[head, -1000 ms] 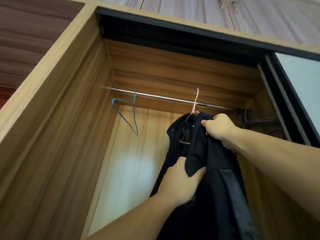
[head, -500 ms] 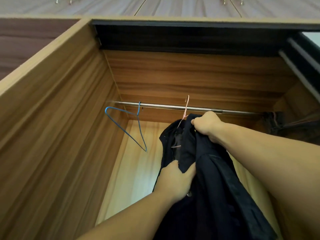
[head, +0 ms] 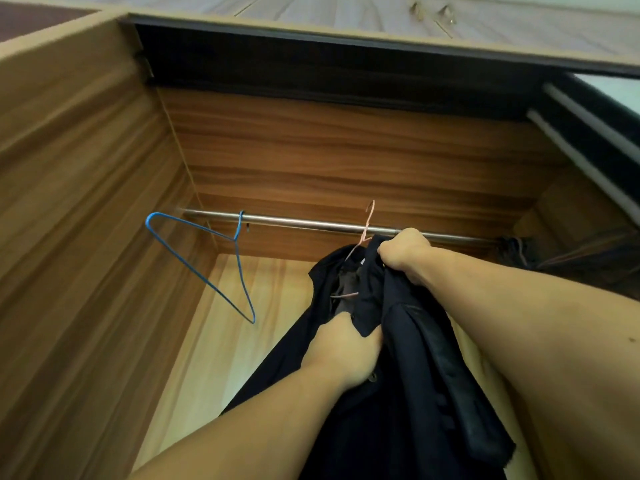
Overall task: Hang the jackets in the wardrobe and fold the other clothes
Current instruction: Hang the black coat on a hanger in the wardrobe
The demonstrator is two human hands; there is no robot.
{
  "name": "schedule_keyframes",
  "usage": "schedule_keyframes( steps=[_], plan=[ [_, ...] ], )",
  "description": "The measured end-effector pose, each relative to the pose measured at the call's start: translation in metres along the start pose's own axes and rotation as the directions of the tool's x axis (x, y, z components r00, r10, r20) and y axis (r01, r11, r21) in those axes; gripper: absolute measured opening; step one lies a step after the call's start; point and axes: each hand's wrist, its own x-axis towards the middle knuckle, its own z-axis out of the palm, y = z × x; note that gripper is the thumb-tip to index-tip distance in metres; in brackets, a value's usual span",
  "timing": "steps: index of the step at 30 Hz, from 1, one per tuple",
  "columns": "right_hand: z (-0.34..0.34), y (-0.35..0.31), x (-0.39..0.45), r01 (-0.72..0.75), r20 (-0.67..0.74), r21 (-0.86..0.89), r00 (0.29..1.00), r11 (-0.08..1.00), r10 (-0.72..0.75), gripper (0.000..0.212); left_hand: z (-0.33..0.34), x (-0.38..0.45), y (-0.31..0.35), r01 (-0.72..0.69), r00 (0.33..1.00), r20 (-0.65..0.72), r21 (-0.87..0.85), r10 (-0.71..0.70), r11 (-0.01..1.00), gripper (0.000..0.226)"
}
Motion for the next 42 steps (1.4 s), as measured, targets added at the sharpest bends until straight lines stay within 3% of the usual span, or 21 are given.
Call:
schedule_keyframes(
  steps=[12, 20, 25, 31, 39, 42],
  plan=[
    [-0.008, 0.053, 0.009, -0.043, -0.011, -0.111, 0.999, 0.993, 0.042, 0.033, 0.059, -0.010, -0.008, -0.020, 1.000, -0.011, -0.148, 0.018, 0.989, 0.038],
    [-0.025, 0.078, 0.010, -0.044, 0.005, -0.238, 0.999, 0.970, 0.046, 0.027, 0.092, -0.026, -0.016, 0.044, 0.999, 0.036, -0.266, -0.036, 0.963, 0.039],
    [-0.026, 0.075, 0.008, 0.003, -0.029, -0.322, 0.999, 0.947, -0.014, 0.032, 0.090, -0.029, -0.017, 0.047, 0.999, 0.020, -0.221, -0.044, 0.974, 0.043],
    [-0.026, 0.083, -0.015, 0.070, -0.049, -0.377, 0.994, 0.923, -0.096, 0.023, 0.082, -0.037, -0.024, 0.056, 0.998, -0.013, -0.195, -0.060, 0.979, 0.043],
    [-0.042, 0.098, -0.039, 0.105, -0.067, -0.384, 0.988, 0.917, -0.141, 0.054, 0.076, -0.069, -0.040, 0.056, 0.998, 0.049, -0.154, -0.049, 0.986, 0.022],
    [-0.058, 0.101, -0.042, 0.122, -0.066, -0.396, 0.985, 0.910, -0.161, 0.051, 0.073, -0.068, -0.033, 0.047, 0.999, 0.010, -0.128, -0.047, 0.991, 0.023]
  ],
)
